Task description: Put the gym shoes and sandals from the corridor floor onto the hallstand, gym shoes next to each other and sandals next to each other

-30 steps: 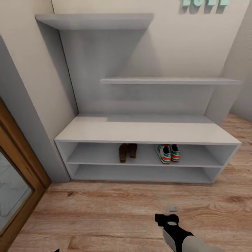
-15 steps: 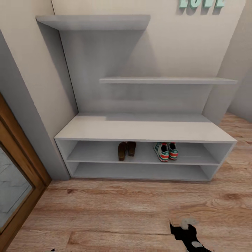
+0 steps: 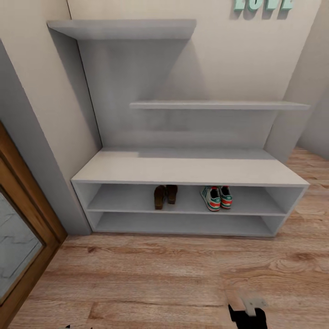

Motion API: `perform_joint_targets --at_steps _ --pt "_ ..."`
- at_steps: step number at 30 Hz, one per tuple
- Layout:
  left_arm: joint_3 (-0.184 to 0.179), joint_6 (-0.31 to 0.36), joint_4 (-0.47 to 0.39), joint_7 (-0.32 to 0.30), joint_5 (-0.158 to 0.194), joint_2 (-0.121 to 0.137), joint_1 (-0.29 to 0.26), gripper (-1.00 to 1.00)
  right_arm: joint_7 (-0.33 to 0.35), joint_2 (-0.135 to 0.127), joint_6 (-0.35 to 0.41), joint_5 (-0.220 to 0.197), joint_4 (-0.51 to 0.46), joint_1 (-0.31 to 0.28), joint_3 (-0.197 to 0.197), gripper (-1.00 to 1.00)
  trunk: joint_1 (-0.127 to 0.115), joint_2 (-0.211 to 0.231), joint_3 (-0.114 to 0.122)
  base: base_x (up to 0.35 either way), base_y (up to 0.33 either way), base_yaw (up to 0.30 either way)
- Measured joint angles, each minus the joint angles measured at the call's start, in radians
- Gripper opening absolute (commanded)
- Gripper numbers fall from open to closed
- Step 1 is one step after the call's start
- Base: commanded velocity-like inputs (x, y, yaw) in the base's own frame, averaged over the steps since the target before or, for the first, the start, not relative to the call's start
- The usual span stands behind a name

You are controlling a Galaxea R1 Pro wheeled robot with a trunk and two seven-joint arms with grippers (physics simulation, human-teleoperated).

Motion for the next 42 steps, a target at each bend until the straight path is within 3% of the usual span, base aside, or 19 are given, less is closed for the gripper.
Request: perform_joint_targets --at_steps 9,22,31,37,42 --pt "0.001 -0.001 0.001 0.0 0.025 0.002 0.0 1.0 0.001 -0.01 -0.038 -0.024 0.001 0.03 -0.004 1.0 0.0 0.0 0.0 0.0 0.0 0.0" --pt "0.005 -0.001 0.004 0.003 0.037 0.003 0.001 1.0 0.0 0.003 -0.044 -0.056 0.002 0.052 -0.004 1.0 0.0 0.0 0.0 0.0 0.0 0.0" --pt "0.006 -0.002 0.016 0.078 0.041 0.006 0.004 1.0 0.001 0.01 -0.042 -0.057 0.012 0.054 -0.003 1.0 0.0 0.0 0.0 0.0 0.0 0.0" --pt "0.006 -0.003 0.017 0.087 0.043 0.006 0.005 1.0 0.001 0.012 -0.039 -0.057 0.015 0.056 -0.003 1.0 0.0 0.0 0.0 0.0 0.0 0.0" --pt "0.005 -0.003 0.017 0.089 0.043 0.003 0.005 1.0 0.002 0.016 -0.039 -0.057 0.015 0.062 -0.003 1.0 -0.019 0.035 0.016 0.0 0.0 0.0"
